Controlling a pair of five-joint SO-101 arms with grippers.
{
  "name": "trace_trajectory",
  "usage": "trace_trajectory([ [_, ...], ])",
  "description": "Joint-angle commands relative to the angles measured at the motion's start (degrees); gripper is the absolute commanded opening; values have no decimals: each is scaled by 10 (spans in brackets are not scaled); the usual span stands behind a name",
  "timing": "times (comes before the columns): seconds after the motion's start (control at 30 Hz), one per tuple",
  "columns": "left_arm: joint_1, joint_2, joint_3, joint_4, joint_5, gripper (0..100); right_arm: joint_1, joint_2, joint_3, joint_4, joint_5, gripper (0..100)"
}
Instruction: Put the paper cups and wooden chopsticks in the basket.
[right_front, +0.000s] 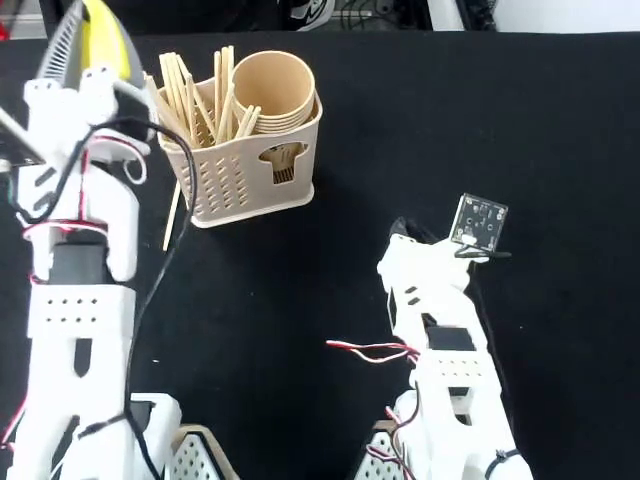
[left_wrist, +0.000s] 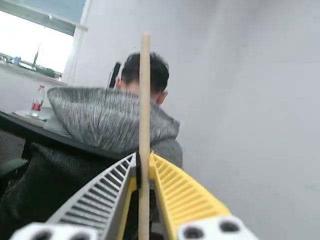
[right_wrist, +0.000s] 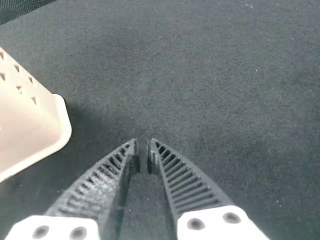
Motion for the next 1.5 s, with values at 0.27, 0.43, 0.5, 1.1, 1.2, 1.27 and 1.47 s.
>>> trace_trajectory([
  [0.27,-22,174,-22,-81,-2,28,-8,-1,-5,-13,5,52],
  [0.43,-3,158,39,-55,-4,52,-8,-1,-5,-13,5,52],
  [0.5,-3,128,54,-11,-2,97,-8,-1,-5,-13,5,52],
  [1.1,-89,-227,70,469,-91,213,-6,-1,-3,-13,5,52],
  [1.2,-143,-220,99,521,-123,213,-7,-1,-3,-13,5,52],
  [1.27,-161,-207,127,540,-169,214,-7,-1,-3,-13,5,52],
  [1.47,-192,-78,240,485,-270,214,-7,-1,-3,-13,5,52],
])
